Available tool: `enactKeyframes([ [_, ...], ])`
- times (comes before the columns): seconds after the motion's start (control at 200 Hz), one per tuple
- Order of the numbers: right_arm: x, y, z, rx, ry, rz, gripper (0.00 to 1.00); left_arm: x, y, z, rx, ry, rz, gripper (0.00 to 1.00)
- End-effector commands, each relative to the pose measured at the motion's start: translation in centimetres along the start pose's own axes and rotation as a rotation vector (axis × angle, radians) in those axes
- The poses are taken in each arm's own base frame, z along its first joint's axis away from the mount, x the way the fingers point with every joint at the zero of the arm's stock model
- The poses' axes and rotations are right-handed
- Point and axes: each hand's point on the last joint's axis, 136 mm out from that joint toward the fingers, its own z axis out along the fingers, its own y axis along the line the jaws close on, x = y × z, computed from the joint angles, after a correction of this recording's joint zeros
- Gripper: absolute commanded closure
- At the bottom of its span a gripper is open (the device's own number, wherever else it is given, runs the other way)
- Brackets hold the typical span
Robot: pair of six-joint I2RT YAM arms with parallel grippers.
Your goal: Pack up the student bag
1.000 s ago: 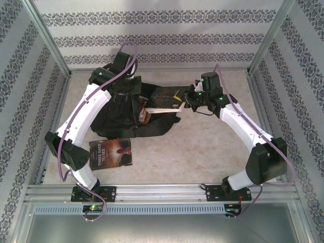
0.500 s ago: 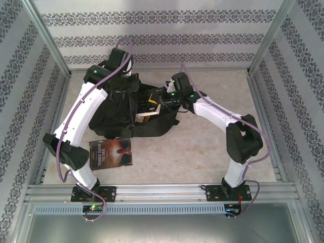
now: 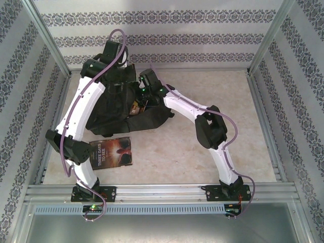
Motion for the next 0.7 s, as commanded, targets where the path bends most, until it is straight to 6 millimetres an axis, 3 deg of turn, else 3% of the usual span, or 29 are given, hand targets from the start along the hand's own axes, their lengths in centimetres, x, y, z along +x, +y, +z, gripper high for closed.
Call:
enactKeyframes([
  [0.0, -1.1, 2.2, -5.0, 0.061, -0.085, -0.166, 0.08, -3.9, -1.4, -1.7, 0.099, -0.140, -0.050, 1.00],
  [0.14, -2.1, 1.4, -8.6, 0.093, -0.133, -0.180, 0.06, -4.5, -0.3, -0.6, 0.083, -0.138, -0.090, 1.00],
  [0.265, -2.4, -0.5, -12.9, 0.239, -0.215, -0.242, 0.06, -5.0, -0.9, 1.0, 0.111, -0.124, -0.103, 1.00],
  [0.375, -2.2, -3.4, -17.3, 0.336, -0.292, -0.215, 0.09, -4.2, -1.7, 3.7, 0.151, -0.061, -0.127, 1.00],
  [0.49, -1.4, -7.3, -21.8, 0.405, -0.366, -0.171, 0.11, -2.0, -3.0, 6.5, 0.174, 0.037, -0.130, 0.98],
  [0.555, -0.7, -8.6, -23.3, 0.414, -0.376, -0.186, 0.12, -0.6, -3.7, 7.8, 0.187, 0.095, -0.147, 0.91],
  [0.605, 0.3, -8.9, -23.7, 0.415, -0.342, -0.225, 0.12, 0.1, -4.3, 8.1, 0.214, 0.128, -0.174, 0.80],
  [0.695, 2.3, -9.3, -24.5, 0.437, -0.268, -0.305, 0.12, 0.0, -4.5, 6.3, 0.214, 0.104, -0.140, 0.56],
])
